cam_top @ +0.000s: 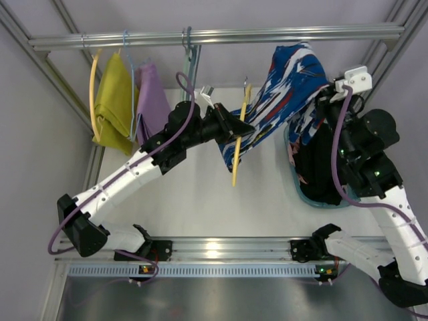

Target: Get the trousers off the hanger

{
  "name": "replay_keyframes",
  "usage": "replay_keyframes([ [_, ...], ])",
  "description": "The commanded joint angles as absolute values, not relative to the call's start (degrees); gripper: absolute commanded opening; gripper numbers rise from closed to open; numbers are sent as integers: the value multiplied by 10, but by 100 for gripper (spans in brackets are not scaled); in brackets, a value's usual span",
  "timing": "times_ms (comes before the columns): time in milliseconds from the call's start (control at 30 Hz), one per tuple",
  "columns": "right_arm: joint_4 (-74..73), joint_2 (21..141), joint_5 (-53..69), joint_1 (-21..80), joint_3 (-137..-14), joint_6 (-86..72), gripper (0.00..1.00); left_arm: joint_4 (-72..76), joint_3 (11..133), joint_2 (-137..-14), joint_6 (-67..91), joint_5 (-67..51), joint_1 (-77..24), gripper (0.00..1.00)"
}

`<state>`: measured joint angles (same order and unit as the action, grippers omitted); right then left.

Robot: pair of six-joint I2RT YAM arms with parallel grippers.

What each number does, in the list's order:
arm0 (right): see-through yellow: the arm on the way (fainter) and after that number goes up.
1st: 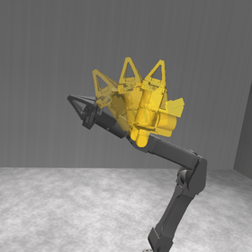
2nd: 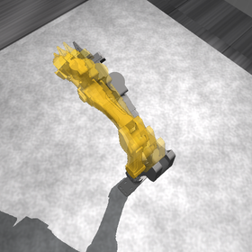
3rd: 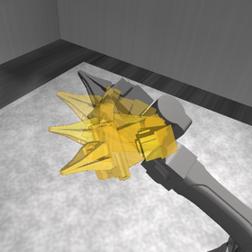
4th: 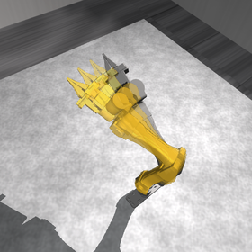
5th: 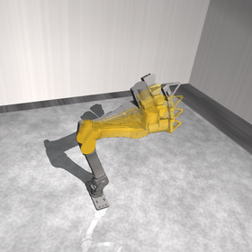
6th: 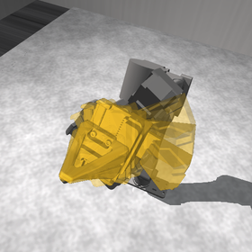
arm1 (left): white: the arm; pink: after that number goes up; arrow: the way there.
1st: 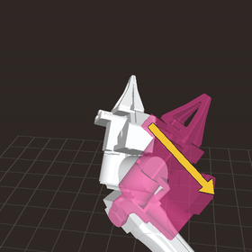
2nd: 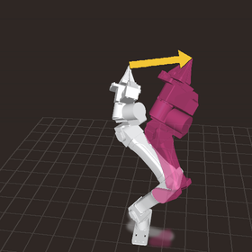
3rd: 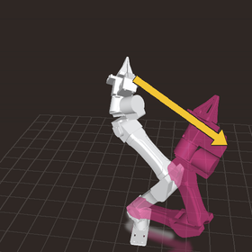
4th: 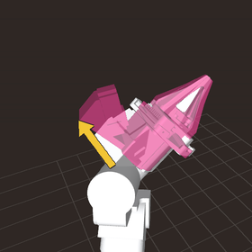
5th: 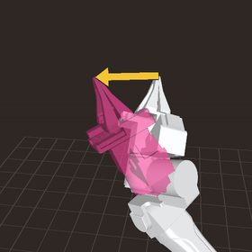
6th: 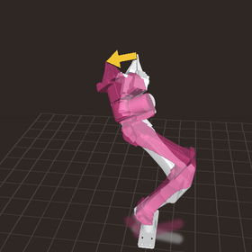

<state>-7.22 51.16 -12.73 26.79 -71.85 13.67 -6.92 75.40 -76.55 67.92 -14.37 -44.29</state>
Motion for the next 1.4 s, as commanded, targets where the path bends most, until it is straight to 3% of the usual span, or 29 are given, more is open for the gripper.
replay_keyframes([
  [0, 69, 493, -162, 239, -800, 156, 0, -38, 747, -748, 660, -152, -439, 0],
  [533, 174, 544, -279, 234, -1007, 316, 0, -39, 681, -732, 632, -171, -440, 0],
  [967, 396, 701, -301, 226, -1150, 639, 0, -39, 657, -724, 625, -173, -446, 0],
  [1367, 300, 843, -176, -59, -1337, 403, 0, -39, 659, -717, 620, -179, -447, 0],
])
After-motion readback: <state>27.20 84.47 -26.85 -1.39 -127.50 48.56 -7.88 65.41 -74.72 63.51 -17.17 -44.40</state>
